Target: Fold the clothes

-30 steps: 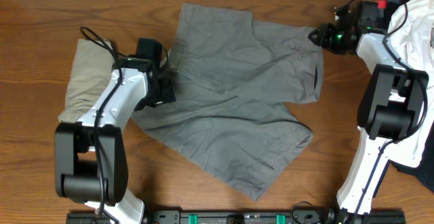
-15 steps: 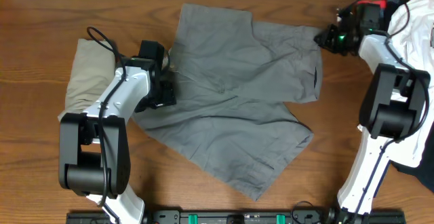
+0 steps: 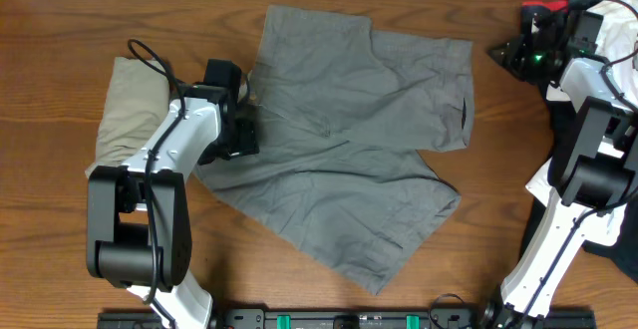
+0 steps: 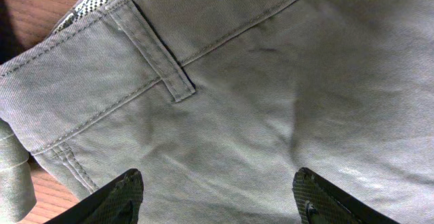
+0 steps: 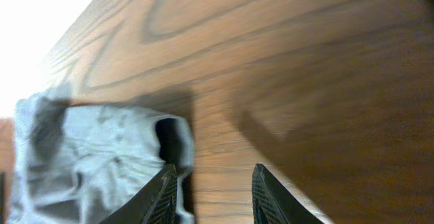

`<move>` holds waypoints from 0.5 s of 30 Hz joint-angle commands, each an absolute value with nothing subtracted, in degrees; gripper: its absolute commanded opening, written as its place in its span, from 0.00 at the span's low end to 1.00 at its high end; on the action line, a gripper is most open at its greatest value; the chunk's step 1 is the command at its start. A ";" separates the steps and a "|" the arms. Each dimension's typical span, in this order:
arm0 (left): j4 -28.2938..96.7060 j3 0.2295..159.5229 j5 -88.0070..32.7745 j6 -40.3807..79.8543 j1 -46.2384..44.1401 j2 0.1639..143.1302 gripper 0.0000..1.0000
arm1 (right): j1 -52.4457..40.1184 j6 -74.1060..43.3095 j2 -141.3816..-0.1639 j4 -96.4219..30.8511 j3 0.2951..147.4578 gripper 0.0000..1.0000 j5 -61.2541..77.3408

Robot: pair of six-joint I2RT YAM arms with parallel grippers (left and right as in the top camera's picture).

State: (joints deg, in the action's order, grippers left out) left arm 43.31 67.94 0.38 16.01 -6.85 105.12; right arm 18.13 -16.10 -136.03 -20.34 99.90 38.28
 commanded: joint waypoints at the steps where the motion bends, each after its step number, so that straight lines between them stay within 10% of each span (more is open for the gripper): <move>1: 43.40 67.72 0.64 15.05 -6.81 105.56 0.72 | 16.49 -16.21 -136.40 -20.29 99.63 0.35 41.41; 15: 43.44 67.72 0.40 15.07 -6.81 105.56 0.73 | 8.27 -16.27 -136.42 -19.44 99.63 0.22 27.51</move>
State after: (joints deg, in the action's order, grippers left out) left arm 43.29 67.94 0.34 16.03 -6.85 105.12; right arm 9.30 -16.05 -136.03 -19.66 99.90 30.06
